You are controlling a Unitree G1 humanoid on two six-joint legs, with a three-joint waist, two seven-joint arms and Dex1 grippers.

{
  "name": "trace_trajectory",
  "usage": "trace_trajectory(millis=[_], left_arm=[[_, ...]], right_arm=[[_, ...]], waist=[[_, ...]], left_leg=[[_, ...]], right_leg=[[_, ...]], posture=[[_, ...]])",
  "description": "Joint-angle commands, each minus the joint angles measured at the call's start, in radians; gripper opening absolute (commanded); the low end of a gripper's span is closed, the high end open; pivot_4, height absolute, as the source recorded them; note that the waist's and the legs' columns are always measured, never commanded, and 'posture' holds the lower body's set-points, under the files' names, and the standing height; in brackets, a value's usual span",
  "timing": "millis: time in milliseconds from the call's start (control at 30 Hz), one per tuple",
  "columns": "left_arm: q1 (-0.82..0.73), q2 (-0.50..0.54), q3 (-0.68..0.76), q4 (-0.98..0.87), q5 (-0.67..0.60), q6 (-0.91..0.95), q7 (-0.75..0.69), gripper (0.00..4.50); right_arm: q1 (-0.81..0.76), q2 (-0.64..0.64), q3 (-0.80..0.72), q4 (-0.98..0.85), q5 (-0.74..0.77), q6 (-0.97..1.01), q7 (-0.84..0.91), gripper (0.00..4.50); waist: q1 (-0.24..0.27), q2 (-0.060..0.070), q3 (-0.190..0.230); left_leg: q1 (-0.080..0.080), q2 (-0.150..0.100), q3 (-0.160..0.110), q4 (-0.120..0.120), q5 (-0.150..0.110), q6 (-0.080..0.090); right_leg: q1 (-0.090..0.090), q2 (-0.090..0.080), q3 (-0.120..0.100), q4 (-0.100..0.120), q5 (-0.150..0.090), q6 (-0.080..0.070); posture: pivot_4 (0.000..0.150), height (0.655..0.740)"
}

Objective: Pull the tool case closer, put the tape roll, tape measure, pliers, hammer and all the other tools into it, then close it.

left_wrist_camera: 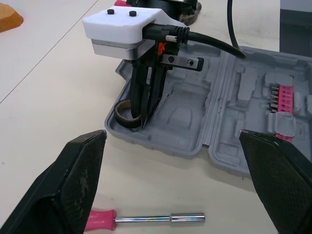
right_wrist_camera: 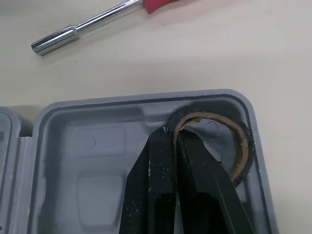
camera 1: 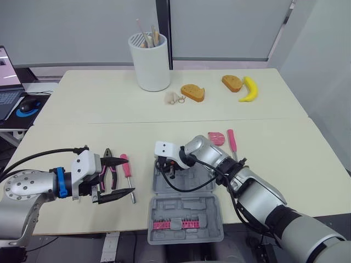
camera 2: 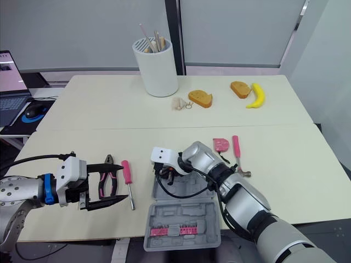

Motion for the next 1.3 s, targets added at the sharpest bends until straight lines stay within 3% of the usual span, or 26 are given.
trace_trajectory(millis=[33, 167, 433, 600, 967, 1300], left_arm=[[-0.014, 0.009, -0.004, -0.027, -0.001, 0.003, 0.006, 4.5], [-0.019, 0.01, -0.006, -0.027, 0.0, 0.005, 0.005, 4.5], [-0.023, 0.011, -0.006, -0.027, 0.0, 0.011, 0.006, 4.5], [-0.025, 0.01, 0.0, -0.019, 0.001, 0.011, 0.003, 4.5], [-0.033, 0.013, 0.0, 0.014, 0.012, -0.007, -0.016, 4.5], [-0.032, 0.02, 0.004, 0.009, 0.011, -0.006, -0.017, 4.5]], right_arm=[[-0.026, 0.02, -0.033, -0.003, -0.009, -0.04, -0.004, 0.6], [-0.035, 0.026, -0.056, -0.009, -0.011, -0.043, -0.006, 1.49], [-0.003, -0.039, -0.045, -0.19, -0.012, -0.004, 0.084, 3.39], [0.063, -0.067, -0.04, -0.265, -0.03, -0.095, 0.037, 3.39], [0.135, -0.049, -0.054, -0.27, -0.051, -0.172, -0.052, 0.88], [0.124, -0.013, -0.076, -0.124, -0.06, -0.24, -0.142, 0.88]], waist=[[0.0, 0.0, 0.0], [0.0, 0.0, 0.0], [0.0, 0.0, 0.0], [0.001, 0.0, 0.0], [0.0, 0.0, 0.0], [0.0, 0.0, 0.0]], left_leg=[[0.0, 0.0, 0.0, 0.0, 0.0, 0.0], [0.0, 0.0, 0.0, 0.0, 0.0, 0.0], [0.0, 0.0, 0.0, 0.0, 0.0, 0.0], [0.0, 0.0, 0.0, 0.0, 0.0, 0.0], [0.0, 0.0, 0.001, 0.0, 0.0, 0.0], [0.0, 0.0, 0.001, 0.0, 0.0, 0.0]], right_leg=[[0.0, 0.0, 0.0, 0.0, 0.0, 0.0], [0.0, 0.0, 0.0, 0.0, 0.0, 0.0], [-0.001, 0.0, 0.0, 0.0, 0.0, 0.0], [-0.001, 0.0, 0.0, 0.0, 0.0, 0.0], [-0.001, 0.0, 0.0, 0.0, 0.0, 0.0], [-0.001, 0.0, 0.001, 0.0, 0.0, 0.0]], posture=[[0.15, 0.74], [0.15, 0.74], [0.15, 0.74], [0.15, 0.74], [0.15, 0.74], [0.15, 0.74]])
